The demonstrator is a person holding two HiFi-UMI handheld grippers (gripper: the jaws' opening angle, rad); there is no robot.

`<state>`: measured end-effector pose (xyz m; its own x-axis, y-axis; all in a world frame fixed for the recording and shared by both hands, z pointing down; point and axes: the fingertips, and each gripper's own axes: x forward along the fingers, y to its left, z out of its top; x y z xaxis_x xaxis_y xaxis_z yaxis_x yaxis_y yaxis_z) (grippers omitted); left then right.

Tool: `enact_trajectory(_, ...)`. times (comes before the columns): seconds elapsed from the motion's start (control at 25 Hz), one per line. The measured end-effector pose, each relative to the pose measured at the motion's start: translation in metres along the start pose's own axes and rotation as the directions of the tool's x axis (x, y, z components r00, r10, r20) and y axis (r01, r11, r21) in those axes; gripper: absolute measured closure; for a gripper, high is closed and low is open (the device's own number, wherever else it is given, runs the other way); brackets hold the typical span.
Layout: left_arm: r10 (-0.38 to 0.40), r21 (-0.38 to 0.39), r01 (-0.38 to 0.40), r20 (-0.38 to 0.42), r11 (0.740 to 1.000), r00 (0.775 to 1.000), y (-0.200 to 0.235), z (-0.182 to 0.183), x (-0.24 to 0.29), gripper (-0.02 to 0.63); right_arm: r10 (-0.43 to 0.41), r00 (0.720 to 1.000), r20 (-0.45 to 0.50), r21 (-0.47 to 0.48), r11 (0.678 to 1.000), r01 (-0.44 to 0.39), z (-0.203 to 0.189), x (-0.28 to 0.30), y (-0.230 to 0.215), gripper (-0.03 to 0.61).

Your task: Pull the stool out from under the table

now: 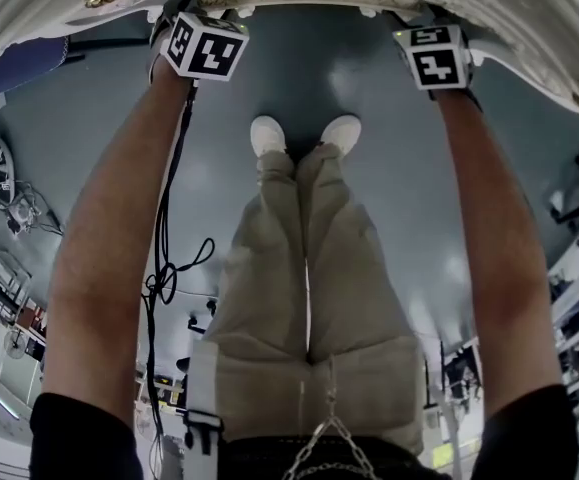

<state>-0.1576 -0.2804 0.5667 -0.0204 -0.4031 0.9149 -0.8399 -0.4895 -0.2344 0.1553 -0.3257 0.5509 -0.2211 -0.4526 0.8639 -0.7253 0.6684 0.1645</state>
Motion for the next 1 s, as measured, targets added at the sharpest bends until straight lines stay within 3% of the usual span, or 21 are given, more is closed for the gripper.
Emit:
enact_trajectory(0.16,-0.009,-0.014,0.008,-0.026,1.0,1.0,-0.003,-0.002,0.001,0.33,-0.02,1.0,-0.024,0.027,0.999,0.021,-0.003,-0.001,-0.001,0.284)
enact_trajectory(0.4,-0.014,-0.059,0.014,-0.001,0.998,1.0,-0.006,0.0,-0.002,0.344,-0.058,0.997,-0.059,0.046,0.997,0.061,-0.006,-0.005,-0.003,0.285)
enact_trajectory(0.6,-0.03,-0.039,0.029,-0.015,0.999,0.999,-0.005,-0.004,-0.007,0.347,-0.063,0.996,-0.066,0.113,0.991,0.07,-0.018,-0.009,0.013,0.29)
enact_trajectory(1.0,-0.044,-0.024,0.043,-0.024,0.999,0.999,-0.021,-0.033,-0.02,0.348,-0.086,0.99,-0.114,0.118,0.988,0.1,-0.045,-0.031,0.04,0.293)
